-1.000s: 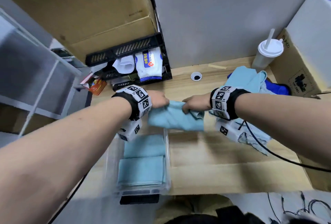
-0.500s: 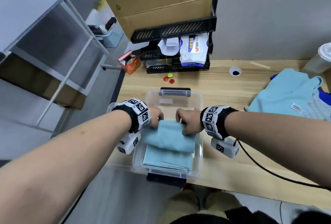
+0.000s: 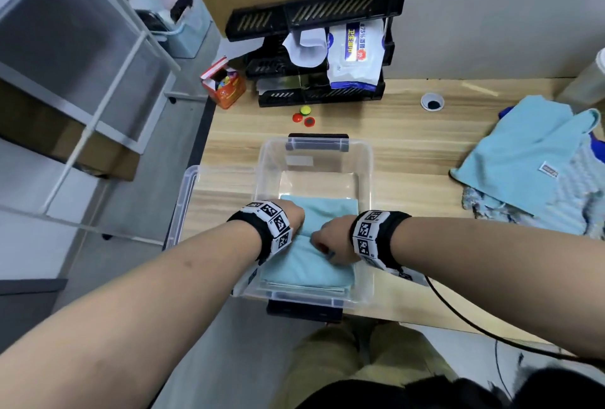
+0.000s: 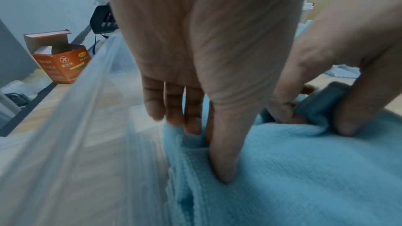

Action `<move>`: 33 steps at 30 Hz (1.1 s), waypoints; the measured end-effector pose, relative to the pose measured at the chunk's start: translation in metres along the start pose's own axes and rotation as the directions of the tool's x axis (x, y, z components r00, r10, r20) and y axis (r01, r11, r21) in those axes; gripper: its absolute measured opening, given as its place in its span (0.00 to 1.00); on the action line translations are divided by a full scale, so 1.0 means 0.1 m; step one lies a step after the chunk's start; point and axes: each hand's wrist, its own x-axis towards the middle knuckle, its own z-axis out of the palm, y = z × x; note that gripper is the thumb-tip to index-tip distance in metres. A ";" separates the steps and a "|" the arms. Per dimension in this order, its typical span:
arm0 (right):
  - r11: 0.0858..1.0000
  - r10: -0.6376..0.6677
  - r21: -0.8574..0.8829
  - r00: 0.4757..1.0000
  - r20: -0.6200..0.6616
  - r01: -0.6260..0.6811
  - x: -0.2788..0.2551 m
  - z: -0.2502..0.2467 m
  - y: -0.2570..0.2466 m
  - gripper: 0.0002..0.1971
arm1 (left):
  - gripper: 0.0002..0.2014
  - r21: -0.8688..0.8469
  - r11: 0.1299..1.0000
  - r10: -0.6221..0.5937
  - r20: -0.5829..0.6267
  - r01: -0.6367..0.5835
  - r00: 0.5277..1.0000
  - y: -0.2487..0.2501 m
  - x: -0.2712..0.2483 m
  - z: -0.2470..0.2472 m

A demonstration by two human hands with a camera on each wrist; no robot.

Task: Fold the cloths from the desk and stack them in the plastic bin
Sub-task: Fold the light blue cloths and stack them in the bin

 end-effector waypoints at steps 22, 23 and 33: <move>0.978 0.121 0.210 0.795 -0.594 0.008 -1.01 -0.35 0.85 0.09 | 0.07 0.051 0.997 -0.054 -0.145 0.062 0.988 0.36 -0.01 -1.23; 0.965 0.187 0.262 0.765 -0.616 -0.025 -1.12 -0.33 1.01 0.10 | 0.07 0.026 0.998 -0.050 -0.200 0.056 0.979 0.44 -0.01 -1.36; 0.527 0.837 0.649 0.468 -0.283 -0.549 -1.83 0.56 2.34 0.17 | 0.06 0.048 0.997 0.077 -0.367 -0.064 0.927 1.34 0.48 -2.13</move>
